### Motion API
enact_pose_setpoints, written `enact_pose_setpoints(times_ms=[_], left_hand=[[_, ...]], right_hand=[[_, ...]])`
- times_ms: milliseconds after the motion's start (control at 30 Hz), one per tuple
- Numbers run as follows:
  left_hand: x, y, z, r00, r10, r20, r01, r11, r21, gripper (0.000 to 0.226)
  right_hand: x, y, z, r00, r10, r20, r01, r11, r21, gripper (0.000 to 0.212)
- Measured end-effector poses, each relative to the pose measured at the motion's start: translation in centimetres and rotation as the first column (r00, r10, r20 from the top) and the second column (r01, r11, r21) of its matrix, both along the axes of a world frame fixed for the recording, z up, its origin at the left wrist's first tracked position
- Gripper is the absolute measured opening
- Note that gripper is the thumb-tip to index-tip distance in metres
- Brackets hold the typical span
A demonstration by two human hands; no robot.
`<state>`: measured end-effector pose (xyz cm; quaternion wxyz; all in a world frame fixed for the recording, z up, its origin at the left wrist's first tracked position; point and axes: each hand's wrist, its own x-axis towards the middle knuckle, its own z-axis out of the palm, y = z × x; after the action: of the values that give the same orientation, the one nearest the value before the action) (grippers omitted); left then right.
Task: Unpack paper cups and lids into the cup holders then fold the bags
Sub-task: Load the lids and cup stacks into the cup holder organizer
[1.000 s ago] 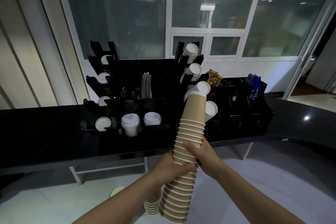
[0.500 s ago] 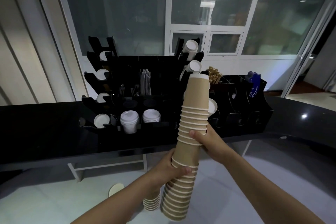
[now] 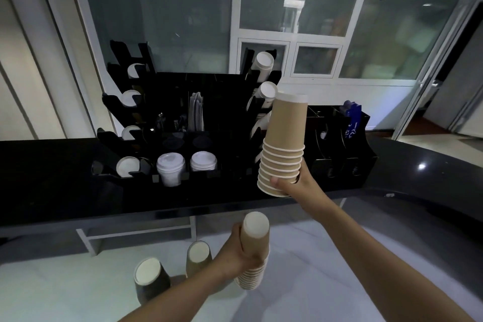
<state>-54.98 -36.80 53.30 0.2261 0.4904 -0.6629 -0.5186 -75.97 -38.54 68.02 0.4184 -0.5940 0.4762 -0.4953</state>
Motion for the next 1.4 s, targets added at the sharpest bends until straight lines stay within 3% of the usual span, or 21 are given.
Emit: enact_pose_setpoints(times_ms=[100,267,433,567,733,900,1100,1200,1267,1400], left_hand=[[-0.8,0.7,-0.5,1.0,-0.001,-0.003,0.001,1.0,-0.022,0.1],[-1.2,1.0,-1.7,0.998,0.045,0.034,-0.045,0.999,0.028,0.059],[-0.9,0.7,-1.2,0.99,0.122,-0.064,-0.118,0.991,0.062,0.072],[0.1,-0.7,1.0,0.991,0.076,-0.114,-0.083,0.995,-0.059,0.097],[0.9,-3.3,7.7,0.931,0.202,-0.303,-0.271,0.941,-0.205,0.054],[3.2,-5.4,15.4,0.94,0.11,-0.323,-0.223,0.914,-0.338,0.08],[8.9,-7.4,19.0,0.895,0.193,-0.403,-0.331,0.891,-0.31,0.071],[13.2,-9.0,21.2,0.914,0.18,-0.364,-0.325,0.861,-0.39,0.086],[16.3,-10.4,23.1,0.942,0.167,-0.292,-0.295,0.826,-0.479,0.091],[21.8,-13.5,27.7,0.973,0.18,-0.143,-0.23,0.729,-0.645,0.083]], right_hand=[[-0.3,0.2,-0.7,1.0,0.02,-0.021,-0.02,1.0,0.014,0.088],[-0.7,0.3,-1.8,1.0,0.024,-0.006,-0.023,0.999,0.041,0.088],[-1.2,0.0,-2.8,0.999,0.028,0.017,-0.029,0.998,0.054,0.087],[-1.0,-0.7,-2.9,0.997,0.07,0.035,-0.072,0.996,0.052,0.088],[0.8,-1.9,-1.4,0.988,0.149,0.038,-0.15,0.988,0.04,0.083],[4.8,-4.1,1.0,0.961,0.268,0.068,-0.271,0.962,0.034,0.078],[10.8,-7.0,4.2,0.861,0.508,0.022,-0.508,0.86,0.035,0.074],[13.9,-8.8,7.4,0.897,0.439,0.052,-0.435,0.898,-0.072,0.065],[16.2,-10.0,10.6,0.948,0.307,0.083,-0.292,0.943,-0.158,0.074],[21.5,-12.5,17.3,0.991,0.137,-0.001,-0.13,0.932,-0.338,0.082]])
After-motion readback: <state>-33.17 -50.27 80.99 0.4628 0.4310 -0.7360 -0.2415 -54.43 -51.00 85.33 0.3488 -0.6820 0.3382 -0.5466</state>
